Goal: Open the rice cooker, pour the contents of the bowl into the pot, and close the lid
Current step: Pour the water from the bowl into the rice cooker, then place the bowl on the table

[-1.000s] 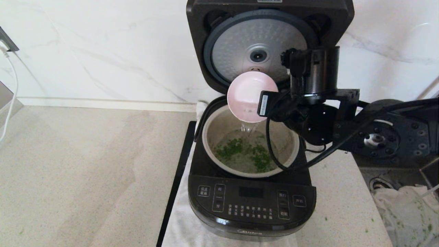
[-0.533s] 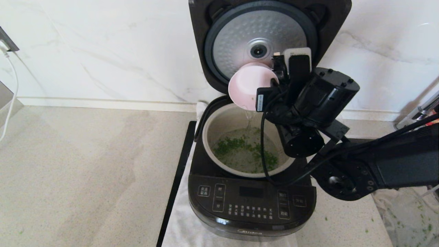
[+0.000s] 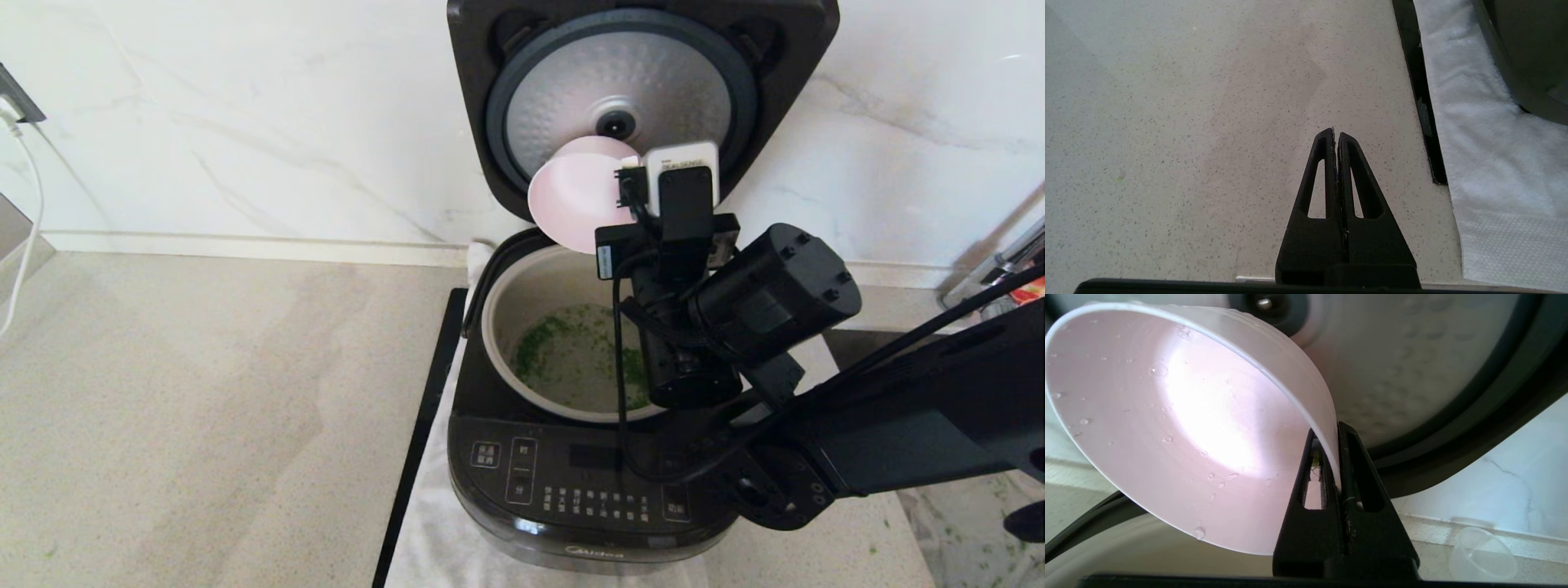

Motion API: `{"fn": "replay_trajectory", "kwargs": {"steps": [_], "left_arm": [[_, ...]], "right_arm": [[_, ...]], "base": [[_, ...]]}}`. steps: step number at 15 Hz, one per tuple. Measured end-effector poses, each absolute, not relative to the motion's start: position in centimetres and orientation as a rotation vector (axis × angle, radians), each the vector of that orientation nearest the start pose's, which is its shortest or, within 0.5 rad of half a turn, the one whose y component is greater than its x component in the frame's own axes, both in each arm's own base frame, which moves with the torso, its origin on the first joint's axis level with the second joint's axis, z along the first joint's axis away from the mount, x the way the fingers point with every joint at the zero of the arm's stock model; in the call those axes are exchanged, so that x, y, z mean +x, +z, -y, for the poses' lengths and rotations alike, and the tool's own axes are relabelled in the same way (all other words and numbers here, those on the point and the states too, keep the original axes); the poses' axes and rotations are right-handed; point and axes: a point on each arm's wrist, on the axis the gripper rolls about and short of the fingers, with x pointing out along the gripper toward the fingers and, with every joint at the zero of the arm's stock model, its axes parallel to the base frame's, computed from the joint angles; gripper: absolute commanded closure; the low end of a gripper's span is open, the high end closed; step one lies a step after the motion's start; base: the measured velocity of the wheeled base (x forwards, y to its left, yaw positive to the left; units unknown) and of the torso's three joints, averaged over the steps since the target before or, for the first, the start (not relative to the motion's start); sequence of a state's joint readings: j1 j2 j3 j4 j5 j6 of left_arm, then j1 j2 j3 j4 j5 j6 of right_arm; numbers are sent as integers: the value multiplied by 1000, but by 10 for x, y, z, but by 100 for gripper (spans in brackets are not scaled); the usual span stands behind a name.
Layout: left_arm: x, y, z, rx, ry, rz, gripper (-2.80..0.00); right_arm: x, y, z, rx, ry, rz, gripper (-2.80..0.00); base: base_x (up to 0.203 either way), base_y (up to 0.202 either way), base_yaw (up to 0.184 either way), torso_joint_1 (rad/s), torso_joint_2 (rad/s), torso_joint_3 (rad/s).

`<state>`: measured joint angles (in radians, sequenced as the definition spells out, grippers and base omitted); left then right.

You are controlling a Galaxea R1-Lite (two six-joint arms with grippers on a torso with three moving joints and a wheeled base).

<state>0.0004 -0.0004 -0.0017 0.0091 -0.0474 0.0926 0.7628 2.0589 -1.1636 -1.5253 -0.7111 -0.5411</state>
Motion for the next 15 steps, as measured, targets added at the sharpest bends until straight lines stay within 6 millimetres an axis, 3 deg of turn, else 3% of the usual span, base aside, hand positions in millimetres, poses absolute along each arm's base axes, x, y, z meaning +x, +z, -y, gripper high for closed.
{"fn": "replay_trajectory", "kwargs": {"steps": [6, 15], "left_arm": [[-23, 75, 1, 93, -48, -5, 0], [-23, 75, 1, 93, -48, -5, 0]], "right_arm": [[272, 237, -267, -89, -66, 440, 0], [236, 263, -271, -60, -73, 331, 0]], "base": [[0, 0, 0, 0, 0, 0], [0, 0, 0, 0, 0, 0]]}}
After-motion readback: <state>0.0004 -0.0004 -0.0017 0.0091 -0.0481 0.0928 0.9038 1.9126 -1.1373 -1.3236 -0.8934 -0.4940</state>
